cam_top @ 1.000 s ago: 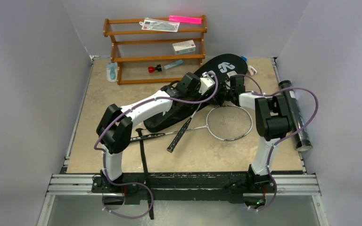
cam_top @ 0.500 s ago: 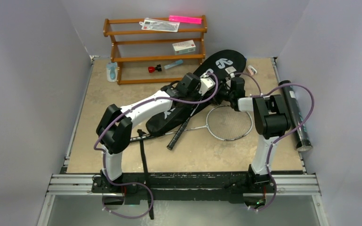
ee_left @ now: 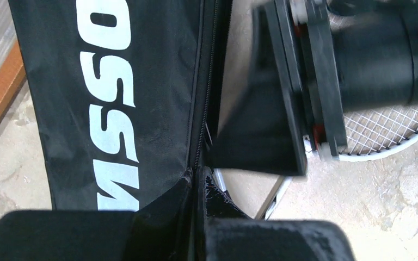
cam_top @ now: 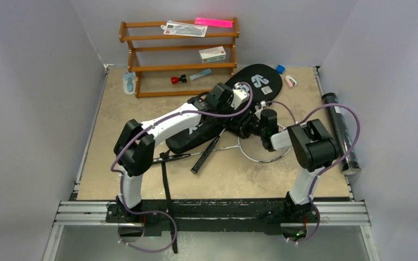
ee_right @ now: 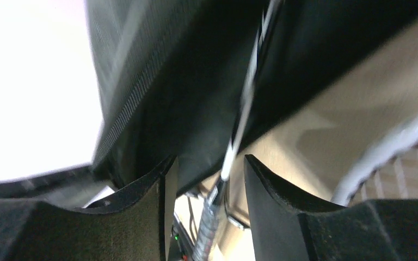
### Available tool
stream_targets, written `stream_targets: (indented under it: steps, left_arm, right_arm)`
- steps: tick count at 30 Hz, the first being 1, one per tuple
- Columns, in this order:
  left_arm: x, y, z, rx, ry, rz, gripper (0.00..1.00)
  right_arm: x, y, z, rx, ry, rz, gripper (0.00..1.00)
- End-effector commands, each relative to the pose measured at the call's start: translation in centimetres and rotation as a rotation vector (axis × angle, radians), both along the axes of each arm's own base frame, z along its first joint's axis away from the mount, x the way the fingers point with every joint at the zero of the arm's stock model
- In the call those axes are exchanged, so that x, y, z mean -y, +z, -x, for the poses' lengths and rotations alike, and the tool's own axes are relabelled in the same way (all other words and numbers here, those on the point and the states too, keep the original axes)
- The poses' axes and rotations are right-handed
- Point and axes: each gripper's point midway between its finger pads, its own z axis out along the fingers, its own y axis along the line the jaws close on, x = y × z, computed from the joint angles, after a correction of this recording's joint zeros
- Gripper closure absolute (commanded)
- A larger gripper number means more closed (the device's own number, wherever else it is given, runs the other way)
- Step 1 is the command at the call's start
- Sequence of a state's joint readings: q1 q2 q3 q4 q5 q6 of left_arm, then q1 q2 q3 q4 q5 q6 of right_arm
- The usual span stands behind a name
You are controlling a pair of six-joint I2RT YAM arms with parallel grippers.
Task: Pack up the badminton gear
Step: Place the racket in the racket bag.
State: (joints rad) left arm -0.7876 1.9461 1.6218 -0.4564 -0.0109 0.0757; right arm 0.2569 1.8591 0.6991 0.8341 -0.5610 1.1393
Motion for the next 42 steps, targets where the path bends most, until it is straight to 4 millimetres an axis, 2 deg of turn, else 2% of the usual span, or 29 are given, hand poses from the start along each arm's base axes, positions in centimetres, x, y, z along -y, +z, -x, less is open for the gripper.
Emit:
stream_targets:
  steps: [1, 6, 10, 13, 17, 19, 23, 27, 32, 37, 42]
  left_arm:
    - [0.9, 1.1, -0.6, -0.001, 0.005, 0.033, 1.0]
    - [0.4, 1.1, -1.0, 0.001, 0.016, 0.031, 1.0]
    - [0.5, 1.4, -0.9, 0.0, 0.012, 0.042, 1.0]
    - [0.7, 1.3, -0.7, -0.01, 0.004, 0.048, 1.0]
    - [0.3, 1.3, -0.9, -0.003, 0.013, 0.034, 1.0]
    - [0.4, 1.4, -0.9, -0.005, 0.011, 0.038, 1.0]
    - [0.4, 1.5, -0.7, -0.009, 0.012, 0.041, 1.0]
    - [0.4, 1.2, -0.7, -0.023, 0.015, 0.035, 1.0]
    - [0.7, 0.8, -0.4, -0.06, 0.023, 0.042, 1.0]
    - [1.0, 0.7, 0.1, -0.097, 0.013, 0.044, 1.0]
    - [-0.3, 0.4, -0.8, -0.06, 0.049, -0.023, 0.99]
  right_arm:
    - [-1.9, 1.4, 2.2, 0.076, -0.05, -0.026, 0.51]
    - [-5.0, -1.2, 5.3, 0.028, -0.032, 0.033, 0.57]
    - [-6.6, -2.4, 6.0, 0.022, -0.014, 0.025, 0.59]
    - [-6.9, -2.9, 6.1, 0.008, -0.012, -0.021, 0.66]
    - [-6.6, -2.4, 6.1, 0.031, -0.038, -0.048, 0.74]
    - [-6.7, -2.4, 6.3, 0.017, -0.024, -0.048, 0.81]
    - [-6.4, -0.9, 4.4, 0.049, -0.04, -0.059, 0.99]
    - [-5.5, 0.5, 2.2, 0.077, -0.059, -0.056, 1.0]
    - [-5.4, 2.2, -0.1, 0.107, -0.053, -0.058, 1.0]
    - [-4.7, 2.8, -2.7, 0.138, -0.089, -0.09, 1.0]
    - [-4.2, 3.2, -3.1, 0.146, -0.083, -0.111, 1.0]
